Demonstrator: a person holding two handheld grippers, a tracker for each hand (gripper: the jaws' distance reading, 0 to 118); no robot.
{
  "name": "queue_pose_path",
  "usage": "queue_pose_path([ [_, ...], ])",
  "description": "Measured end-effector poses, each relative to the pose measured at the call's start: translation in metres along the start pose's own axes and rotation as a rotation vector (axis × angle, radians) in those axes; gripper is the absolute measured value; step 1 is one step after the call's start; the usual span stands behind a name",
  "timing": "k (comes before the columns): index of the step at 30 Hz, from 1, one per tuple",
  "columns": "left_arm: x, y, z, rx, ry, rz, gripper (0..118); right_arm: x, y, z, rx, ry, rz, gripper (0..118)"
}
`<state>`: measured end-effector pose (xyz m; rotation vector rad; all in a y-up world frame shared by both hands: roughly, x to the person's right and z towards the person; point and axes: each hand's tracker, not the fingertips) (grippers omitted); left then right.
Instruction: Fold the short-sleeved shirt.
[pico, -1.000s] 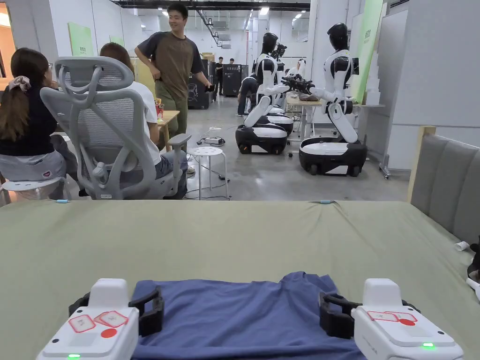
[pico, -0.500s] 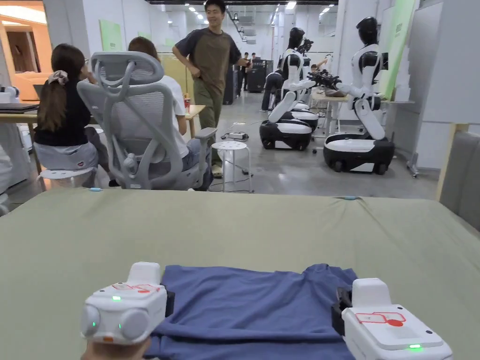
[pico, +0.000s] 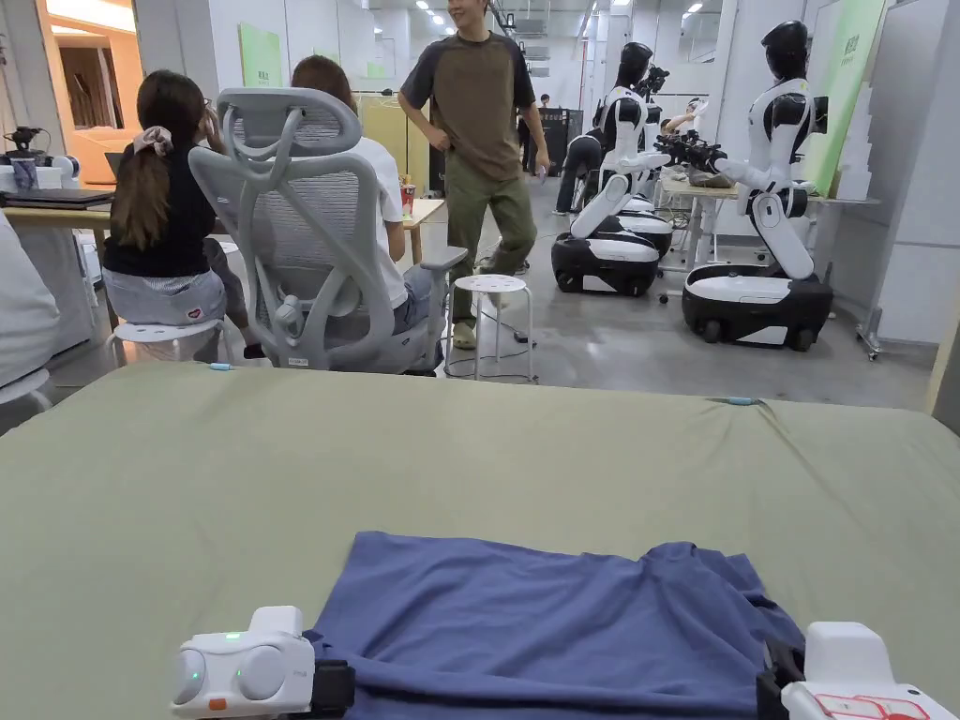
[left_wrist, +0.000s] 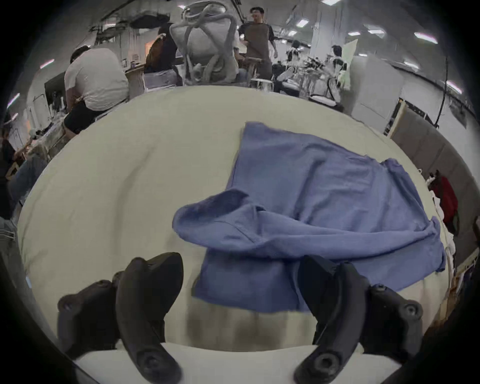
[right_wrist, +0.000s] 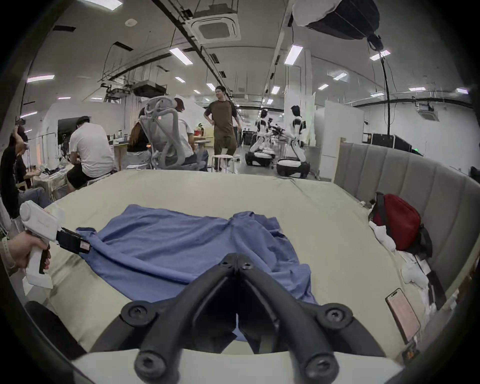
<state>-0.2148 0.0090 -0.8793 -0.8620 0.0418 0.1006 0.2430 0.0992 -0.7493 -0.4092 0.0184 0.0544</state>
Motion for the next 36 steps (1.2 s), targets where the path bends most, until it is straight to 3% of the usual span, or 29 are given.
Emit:
queue_pose_path([
  [4, 0.001, 0.0, -0.019, -0.06, 0.015, 0.024, 85, 0.019, -0.007, -0.003, -0.047, -0.035, -0.018, 0],
  [6, 0.014, 0.003, -0.01, -0.07, 0.048, -0.063, 58, 0.029, -0.01, -0.006, -0.082, -0.055, -0.024, 0],
  [8, 0.021, 0.008, 0.002, -0.07, 0.053, -0.074, 4, 0.041, -0.013, -0.012, -0.125, -0.077, -0.052, 0],
  [13, 0.037, 0.015, 0.035, 0.026, 0.027, -0.129, 4, 0.072, -0.019, -0.034, -0.234, -0.127, -0.11, 0],
  [15, 0.039, 0.019, 0.05, 0.087, 0.016, -0.14, 4, 0.083, -0.022, -0.044, -0.256, -0.088, -0.134, 0],
  [17, 0.04, 0.024, 0.06, 0.085, 0.015, -0.16, 4, 0.087, -0.028, -0.056, -0.279, -0.101, -0.117, 4],
  [18, 0.039, 0.024, 0.063, 0.086, 0.011, -0.161, 4, 0.088, -0.031, -0.061, -0.295, -0.126, -0.107, 21],
  [19, 0.038, 0.024, 0.065, 0.09, 0.007, -0.155, 4, 0.09, -0.034, -0.067, -0.305, -0.126, -0.114, 56],
  [20, 0.036, 0.026, 0.066, 0.092, 0.001, -0.146, 4, 0.092, -0.039, -0.072, -0.338, -0.115, -0.134, 102],
  [21, 0.034, 0.025, 0.067, 0.094, -0.002, -0.137, 4, 0.093, -0.045, -0.076, -0.37, -0.077, -0.165, 118],
  [22, 0.034, 0.024, 0.067, 0.093, -0.001, -0.135, 4, 0.093, -0.049, -0.077, -0.362, -0.043, -0.181, 118],
  [26, 0.035, 0.014, 0.067, 0.075, 0.003, -0.118, 4, 0.086, -0.07, -0.094, -0.475, -0.058, -0.162, 103],
  [28, 0.032, 0.012, 0.06, 0.061, 0.003, -0.112, 4, 0.087, -0.081, -0.099, -0.564, 0.002, -0.205, 69],
  [29, 0.031, 0.011, 0.058, 0.053, 0.0, -0.108, 4, 0.086, -0.083, -0.095, -0.524, -0.015, -0.196, 65],
  [32, 0.026, 0.008, 0.056, 0.044, -0.003, -0.1, 4, 0.083, -0.071, -0.082, -0.479, 0.006, -0.183, 19],
  [33, 0.025, 0.007, 0.057, 0.044, -0.002, -0.1, 4, 0.081, -0.065, -0.078, -0.452, -0.004, -0.155, 13],
  [36, 0.022, 0.009, 0.068, 0.074, -0.009, -0.085, 4, 0.072, -0.044, -0.061, -0.385, 0.001, -0.113, 13],
])
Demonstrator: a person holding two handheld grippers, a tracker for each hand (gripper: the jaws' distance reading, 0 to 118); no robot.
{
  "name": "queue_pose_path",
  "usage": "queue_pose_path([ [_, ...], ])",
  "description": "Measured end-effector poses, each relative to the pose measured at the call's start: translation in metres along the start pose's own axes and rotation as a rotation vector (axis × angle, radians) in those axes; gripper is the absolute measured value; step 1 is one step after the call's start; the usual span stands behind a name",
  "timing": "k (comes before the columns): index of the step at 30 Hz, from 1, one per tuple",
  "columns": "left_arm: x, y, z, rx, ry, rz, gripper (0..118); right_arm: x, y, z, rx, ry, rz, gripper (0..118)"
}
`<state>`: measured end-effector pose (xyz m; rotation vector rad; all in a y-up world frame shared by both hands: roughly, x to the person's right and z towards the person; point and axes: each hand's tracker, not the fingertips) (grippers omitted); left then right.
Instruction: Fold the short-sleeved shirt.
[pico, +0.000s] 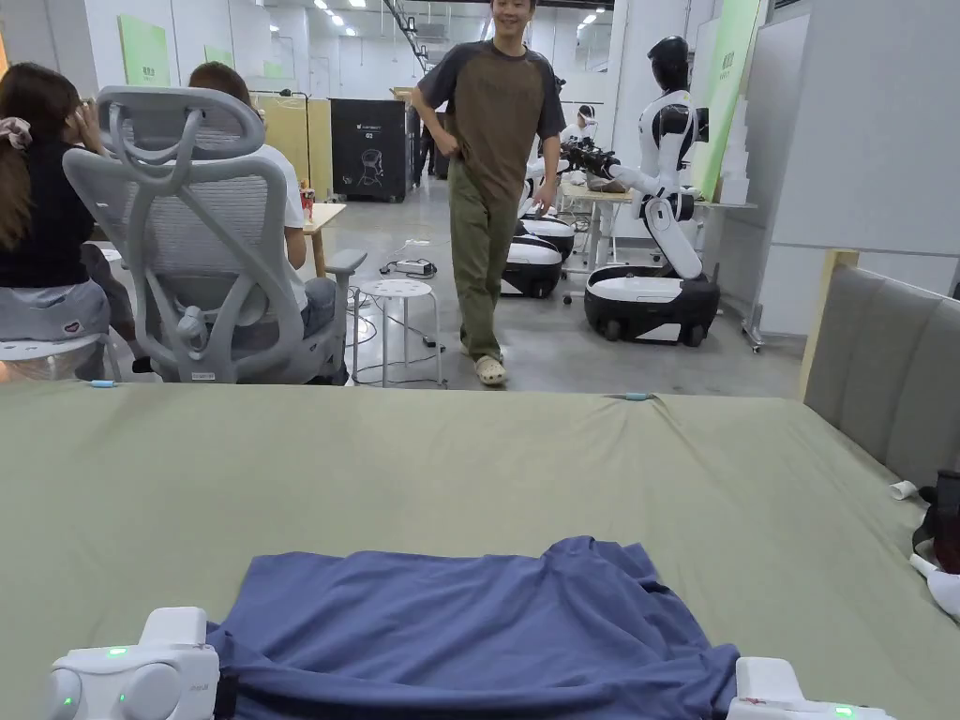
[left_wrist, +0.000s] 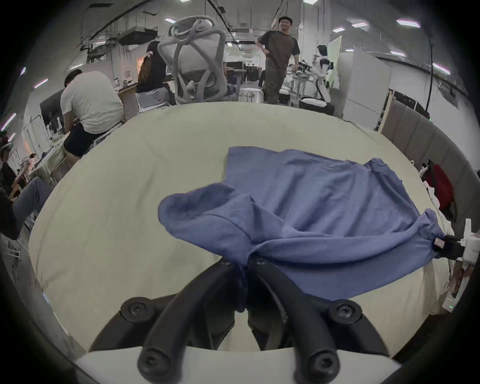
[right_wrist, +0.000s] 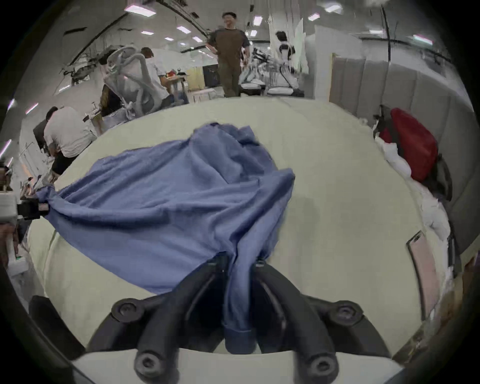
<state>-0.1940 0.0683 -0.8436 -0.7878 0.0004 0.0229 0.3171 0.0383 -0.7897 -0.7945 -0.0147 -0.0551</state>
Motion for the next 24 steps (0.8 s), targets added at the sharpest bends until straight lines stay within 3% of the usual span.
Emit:
queue_pose_path([
  [11, -0.039, -0.021, 0.069, 0.026, -0.077, -0.006, 4, -0.004, -0.006, 0.098, 0.015, 0.027, 0.08, 13],
  [18, -0.039, -0.084, 0.07, -0.091, -0.085, 0.035, 4, -0.011, -0.066, 0.07, -0.141, 0.031, 0.089, 13],
  [21, -0.044, -0.089, 0.067, -0.072, -0.092, 0.07, 7, -0.01, -0.07, 0.069, -0.132, 0.028, 0.086, 15],
  [22, -0.045, -0.087, 0.072, -0.051, -0.097, 0.091, 16, -0.008, -0.067, 0.072, -0.119, 0.042, 0.081, 25],
  [24, -0.048, -0.078, 0.087, 0.012, -0.06, 0.073, 66, -0.007, -0.055, 0.086, -0.089, 0.039, 0.077, 88],
])
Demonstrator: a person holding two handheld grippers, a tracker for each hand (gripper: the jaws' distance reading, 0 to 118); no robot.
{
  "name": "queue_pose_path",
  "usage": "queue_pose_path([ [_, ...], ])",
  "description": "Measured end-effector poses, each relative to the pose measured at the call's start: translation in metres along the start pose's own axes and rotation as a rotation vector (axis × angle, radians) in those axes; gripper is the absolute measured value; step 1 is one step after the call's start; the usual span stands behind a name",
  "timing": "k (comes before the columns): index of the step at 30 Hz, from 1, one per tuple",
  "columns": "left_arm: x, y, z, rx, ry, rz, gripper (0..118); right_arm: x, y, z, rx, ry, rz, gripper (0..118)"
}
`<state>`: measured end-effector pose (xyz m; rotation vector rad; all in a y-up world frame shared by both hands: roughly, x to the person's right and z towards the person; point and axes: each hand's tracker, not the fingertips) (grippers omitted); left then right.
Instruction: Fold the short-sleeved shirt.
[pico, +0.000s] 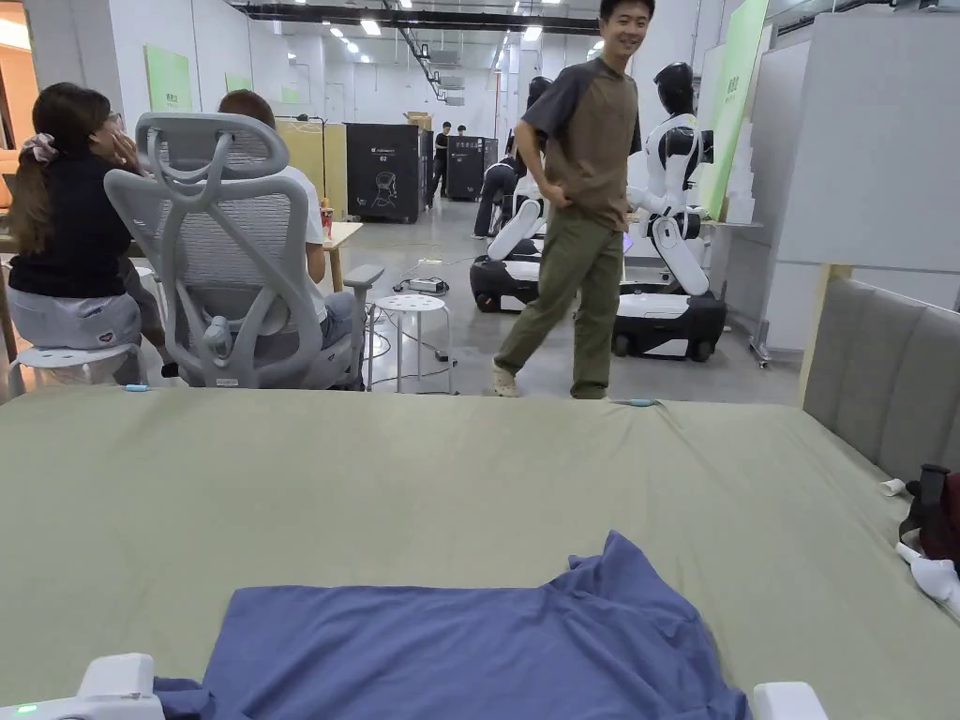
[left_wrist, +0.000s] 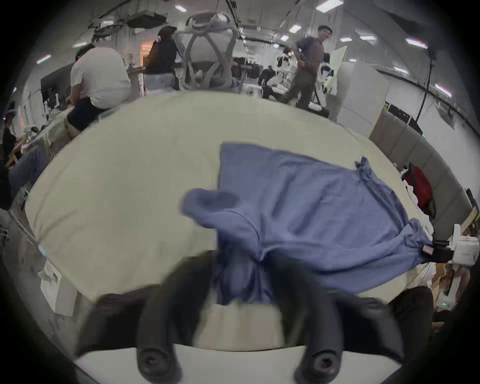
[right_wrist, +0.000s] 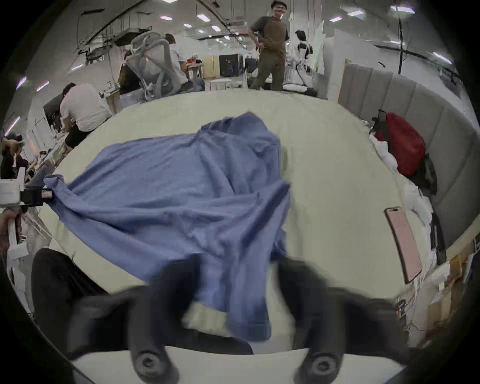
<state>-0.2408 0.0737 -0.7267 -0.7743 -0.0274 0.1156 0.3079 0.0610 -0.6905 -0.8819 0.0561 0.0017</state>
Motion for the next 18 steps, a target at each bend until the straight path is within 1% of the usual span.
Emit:
queue_pose_path([
  [1, 0.002, 0.005, 0.009, 0.037, 0.01, -0.024, 81, -0.001, 0.006, 0.008, 0.005, 0.003, 0.005, 111],
  [2, 0.007, 0.012, 0.02, 0.084, 0.025, -0.04, 89, -0.003, 0.014, 0.021, 0.029, 0.017, 0.01, 118],
  [4, 0.026, 0.028, 0.043, 0.201, 0.044, -0.063, 89, -0.015, 0.033, 0.044, 0.163, 0.038, 0.009, 115],
  [7, 0.064, 0.051, 0.064, 0.387, 0.048, -0.126, 88, -0.044, 0.061, 0.069, 0.365, 0.01, 0.008, 115],
  [8, 0.076, 0.055, 0.068, 0.447, 0.045, -0.138, 86, -0.053, 0.067, 0.073, 0.433, -0.004, 0.002, 112],
  [9, 0.088, 0.058, 0.071, 0.494, 0.038, -0.153, 84, -0.061, 0.071, 0.074, 0.49, -0.017, -0.007, 108],
  [10, 0.098, 0.06, 0.071, 0.517, 0.039, -0.157, 78, -0.069, 0.073, 0.073, 0.539, -0.019, -0.015, 99],
  [11, 0.107, 0.061, 0.07, 0.534, 0.034, -0.165, 56, -0.076, 0.074, 0.071, 0.58, -0.019, -0.026, 79],
  [12, 0.112, 0.062, 0.065, 0.545, 0.031, -0.169, 29, -0.082, 0.075, 0.068, 0.6, -0.033, -0.025, 57],
  [13, 0.118, 0.062, 0.062, 0.543, 0.037, -0.174, 2, -0.088, 0.075, 0.064, 0.609, -0.056, -0.015, 32],
  [14, 0.124, 0.062, 0.058, 0.54, 0.049, -0.193, 0, -0.093, 0.075, 0.06, 0.615, -0.083, -0.001, 12],
  [15, 0.128, 0.061, 0.054, 0.54, 0.059, -0.209, 0, -0.097, 0.074, 0.056, 0.627, -0.096, 0.016, 12],
  [16, 0.128, 0.059, 0.05, 0.539, 0.064, -0.207, 0, -0.099, 0.074, 0.054, 0.628, -0.102, 0.027, 8],
  [17, 0.127, 0.06, 0.048, 0.516, 0.041, -0.213, 0, -0.1, 0.074, 0.053, 0.627, -0.1, 0.036, 4],
  [18, 0.127, 0.06, 0.046, 0.483, 0.02, -0.21, 0, -0.099, 0.075, 0.052, 0.622, -0.094, 0.04, 3],
])
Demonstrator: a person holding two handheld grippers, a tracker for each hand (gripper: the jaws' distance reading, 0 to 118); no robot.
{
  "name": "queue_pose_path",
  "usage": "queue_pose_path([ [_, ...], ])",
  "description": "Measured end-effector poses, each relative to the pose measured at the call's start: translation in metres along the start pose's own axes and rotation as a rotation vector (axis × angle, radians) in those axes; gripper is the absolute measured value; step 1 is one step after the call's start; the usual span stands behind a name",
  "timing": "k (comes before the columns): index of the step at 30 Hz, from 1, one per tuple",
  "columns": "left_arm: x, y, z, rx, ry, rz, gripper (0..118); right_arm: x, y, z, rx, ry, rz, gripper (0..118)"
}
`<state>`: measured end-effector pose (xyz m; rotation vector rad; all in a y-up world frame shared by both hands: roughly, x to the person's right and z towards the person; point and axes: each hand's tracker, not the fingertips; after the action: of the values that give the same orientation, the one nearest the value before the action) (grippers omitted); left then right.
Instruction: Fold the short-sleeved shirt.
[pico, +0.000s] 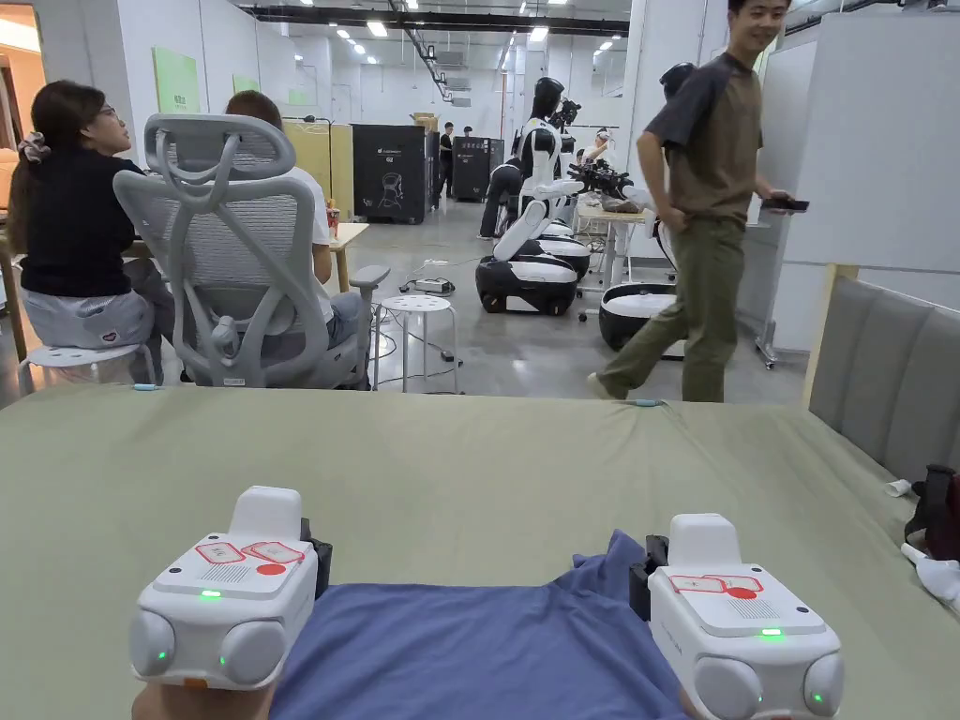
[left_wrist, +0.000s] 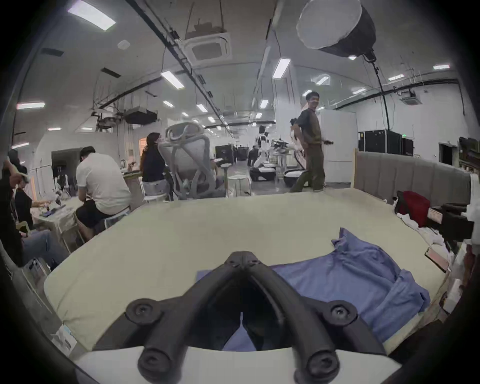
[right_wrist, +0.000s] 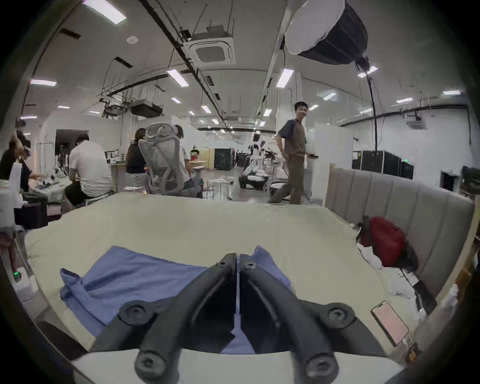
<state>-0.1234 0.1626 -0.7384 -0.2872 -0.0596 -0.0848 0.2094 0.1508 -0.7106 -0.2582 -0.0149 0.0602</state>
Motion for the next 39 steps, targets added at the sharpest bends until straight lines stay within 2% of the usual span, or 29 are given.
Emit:
queue_pose_path([
  [3, -0.008, -0.001, -0.009, -0.002, 0.03, -0.018, 0, 0.002, 0.0, -0.003, -0.003, 0.006, 0.005, 0],
  [6, -0.027, -0.002, -0.036, -0.119, 0.031, 0.003, 0, 0.007, 0.001, -0.014, -0.025, 0.021, 0.002, 0],
  [10, -0.055, -0.01, -0.099, -0.289, 0.076, -0.027, 0, 0.01, 0.0, -0.031, -0.05, 0.023, -0.008, 0],
  [15, -0.092, -0.02, -0.188, -0.491, 0.085, 0.047, 0, 0.014, -0.006, -0.058, -0.098, 0.026, -0.011, 0],
  [19, -0.109, -0.036, -0.245, -0.532, 0.11, 0.098, 2, 0.019, -0.011, -0.08, -0.135, 0.015, -0.019, 0],
  [20, -0.112, -0.04, -0.256, -0.536, 0.093, 0.111, 31, 0.022, -0.012, -0.084, -0.143, 0.015, -0.02, 0],
  [21, -0.114, -0.043, -0.268, -0.551, 0.095, 0.117, 65, 0.023, -0.013, -0.09, -0.152, 0.012, -0.019, 0],
  [22, -0.115, -0.047, -0.278, -0.565, 0.09, 0.134, 87, 0.025, -0.015, -0.095, -0.161, 0.007, -0.016, 0],
  [23, -0.118, -0.051, -0.287, -0.58, 0.085, 0.149, 94, 0.026, -0.016, -0.1, -0.171, 0.005, -0.016, 0],
  [25, -0.12, -0.056, -0.302, -0.562, 0.104, 0.141, 89, 0.029, -0.019, -0.109, -0.193, 0.01, -0.014, 0],
  [29, -0.124, -0.069, -0.333, -0.595, 0.149, 0.127, 88, 0.028, -0.025, -0.125, -0.232, 0.006, -0.009, 0],
  [31, -0.122, -0.076, -0.341, -0.61, 0.145, 0.127, 80, 0.027, -0.027, -0.13, -0.241, 0.005, -0.011, 0],
  [32, -0.118, -0.081, -0.344, -0.655, 0.134, 0.117, 68, 0.027, -0.028, -0.134, -0.249, 0.008, -0.013, 0],
  [34, -0.108, -0.077, -0.341, -0.633, 0.162, 0.071, 62, 0.029, -0.028, -0.142, -0.266, 0.005, -0.01, 0],
  [35, -0.101, -0.071, -0.339, -0.648, 0.143, 0.055, 41, 0.032, -0.028, -0.147, -0.279, 0.001, -0.01, 0],
  [36, -0.095, -0.067, -0.335, -0.643, 0.141, 0.006, 7, 0.037, -0.028, -0.155, -0.291, 0.001, -0.015, 0],
  [37, -0.089, -0.064, -0.33, -0.628, 0.153, -0.036, 0, 0.041, -0.026, -0.163, -0.314, -0.003, -0.026, 0],
  [39, -0.085, -0.054, -0.321, -0.645, 0.096, 0.014, 0, 0.054, -0.023, -0.183, -0.355, -0.013, -0.043, 0],
])
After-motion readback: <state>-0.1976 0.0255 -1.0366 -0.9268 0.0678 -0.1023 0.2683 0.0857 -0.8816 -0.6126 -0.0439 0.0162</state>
